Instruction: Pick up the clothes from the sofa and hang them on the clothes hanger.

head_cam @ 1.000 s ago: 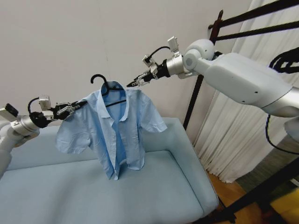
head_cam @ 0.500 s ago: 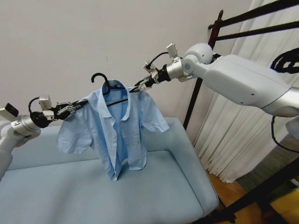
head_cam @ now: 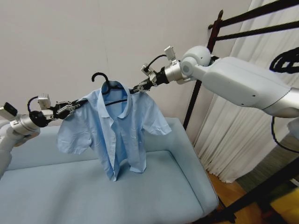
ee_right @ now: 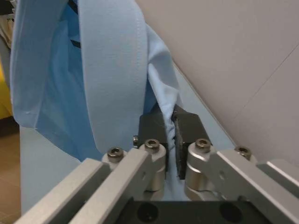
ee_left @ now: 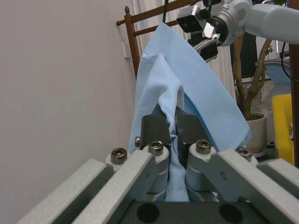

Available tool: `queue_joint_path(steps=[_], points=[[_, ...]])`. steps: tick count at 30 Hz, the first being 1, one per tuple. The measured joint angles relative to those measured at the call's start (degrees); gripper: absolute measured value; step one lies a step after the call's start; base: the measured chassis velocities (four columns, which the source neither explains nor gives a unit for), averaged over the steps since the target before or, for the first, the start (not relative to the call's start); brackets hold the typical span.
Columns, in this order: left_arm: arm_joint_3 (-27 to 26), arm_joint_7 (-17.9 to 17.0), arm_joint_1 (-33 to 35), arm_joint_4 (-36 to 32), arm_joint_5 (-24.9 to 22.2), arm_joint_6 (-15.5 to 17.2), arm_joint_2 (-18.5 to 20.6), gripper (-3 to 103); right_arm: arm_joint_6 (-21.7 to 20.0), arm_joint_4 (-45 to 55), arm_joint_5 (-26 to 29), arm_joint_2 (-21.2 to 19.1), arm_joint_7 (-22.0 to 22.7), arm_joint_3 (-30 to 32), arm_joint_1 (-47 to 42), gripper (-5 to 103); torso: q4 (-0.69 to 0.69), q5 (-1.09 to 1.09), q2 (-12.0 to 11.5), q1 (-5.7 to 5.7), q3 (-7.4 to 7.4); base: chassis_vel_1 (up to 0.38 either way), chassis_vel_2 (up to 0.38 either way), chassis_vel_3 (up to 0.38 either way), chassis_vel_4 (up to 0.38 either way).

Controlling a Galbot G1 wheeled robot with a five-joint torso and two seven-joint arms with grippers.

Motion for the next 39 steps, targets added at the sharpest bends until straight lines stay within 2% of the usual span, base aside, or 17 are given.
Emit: queue_joint_path(steps=[2,3,7,10,12,16,18,22,23,25,28,31,33,34,37,38,39], points=[[0.0,-0.06,0.01,-0.02,0.0,0.0,-0.04,3,0.0,0.1,0.21,-0.04,0.15,0.0,0.0,7,0.0,0.0,0.0,0.0,0.0,0.0,0.0,0.0,0.0],[0.0,-0.37,0.01,-0.05,0.0,-0.01,-0.06,3,0.0,0.31,0.56,-0.18,0.43,0.03,-0.04,1,0.0,0.0,0.0,0.0,0.0,0.0,0.0,0.0,0.0],[0.03,-1.39,0.01,-0.08,-0.07,-0.03,-0.05,0,0.06,0.92,1.09,-0.65,0.76,0.08,-0.32,1,-0.01,0.0,0.0,0.0,0.0,0.0,0.0,0.0,0.0],[0.02,-2.72,0.06,-0.39,-0.38,-0.43,0.12,15,0.16,1.71,1.25,-1.27,0.71,0.08,-0.38,1,-0.01,0.01,0.0,0.0,0.0,0.0,0.0,0.0,0.0],[0.03,-3.18,0.08,-0.51,-0.46,-0.49,0.17,15,0.16,1.99,1.42,-1.4,0.71,0.11,-0.38,1,-0.01,0.01,0.0,0.0,0.0,0.0,0.0,0.0,0.0],[0.06,-6.43,0.08,-0.98,-1.19,-0.49,0.19,35,0.16,3.23,2.45,-2.07,0.85,0.26,-0.35,1,0.0,0.0,0.0,0.0,0.0,0.0,0.0,0.0,0.0],[0.02,-6.96,0.08,-1.01,-1.37,-0.46,0.19,35,0.16,3.46,2.78,-2.27,1.03,0.31,-0.35,1,-0.01,0.0,0.0,0.0,0.0,0.0,0.0,0.0,0.0],[-1.14,-12.09,0.81,-2.02,-2.99,-0.3,0.58,57,0.12,5.72,5.33,-4.27,4.26,1.65,-0.99,1,-0.02,0.01,0.0,0.0,0.0,0.0,0.0,0.0,0.0],[-1.14,-12.09,0.81,-2.02,-2.99,-0.3,0.58,57,0.12,5.72,5.33,-4.27,4.26,1.65,-0.99,1,-0.02,0.01,0.0,0.0,0.0,0.0,0.0,0.0,0.0],[-2.36,-13.89,1.72,-2.74,-3.67,-0.17,0.76,68,0.12,7.19,7.58,-5.39,7.72,2.76,-1.86,1,-0.02,0.02,0.0,0.0,0.0,0.0,0.0,0.0,0.0],[-3.88,-14.9,3.12,-3.61,-4.27,-0.07,0.86,74,0.11,8.44,9.77,-6.24,10.88,3.99,-2.67,1,-0.01,0.02,0.0,0.0,0.0,0.0,0.0,0.0,0.0],[-6.28,-15.78,5.86,-5.31,-4.7,0.12,0.88,89,0.08,10.04,12.01,-7.4,14.98,6.54,-4.41,1,0.0,0.02,0.0,0.0,0.0,0.0,0.0,0.0,0.0],[-7.98,-16.28,7.75,-6.62,-4.82,0.29,0.69,95,0.06,11.79,14.82,-8.47,19.5,8.65,-5.85,1,-0.01,0.02,0.0,0.0,0.0,0.0,0.0,0.0,0.0],[-7.98,-16.28,7.75,-6.62,-4.82,0.29,0.69,95,0.06,11.79,14.82,-8.47,19.5,8.65,-5.85,1,-0.01,0.02,0.0,0.0,0.0,0.0,0.0,0.0,0.0],[-11.1,-17.53,11.08,-8.78,-5.23,0.52,0.44,100,-0.74,15.69,21.03,-10.56,28.28,12.58,-8.17,1,-0.01,0.01,0.0,0.0,0.0,0.0,0.0,0.0,0.0],[-11.1,-17.53,11.08,-8.78,-5.23,0.52,0.44,100,-0.74,15.69,21.03,-10.56,28.28,12.58,-8.17,1,-0.01,0.01,0.0,0.0,0.0,0.0,0.0,0.0,0.0],[-12.57,-18.19,12.49,-9.74,-5.42,0.72,0.35,100,-1.26,17.41,23.31,-11.22,31.57,13.9,-8.9,1,-0.02,0.02,0.0,0.0,0.0,0.0,0.0,0.0,0.0]])
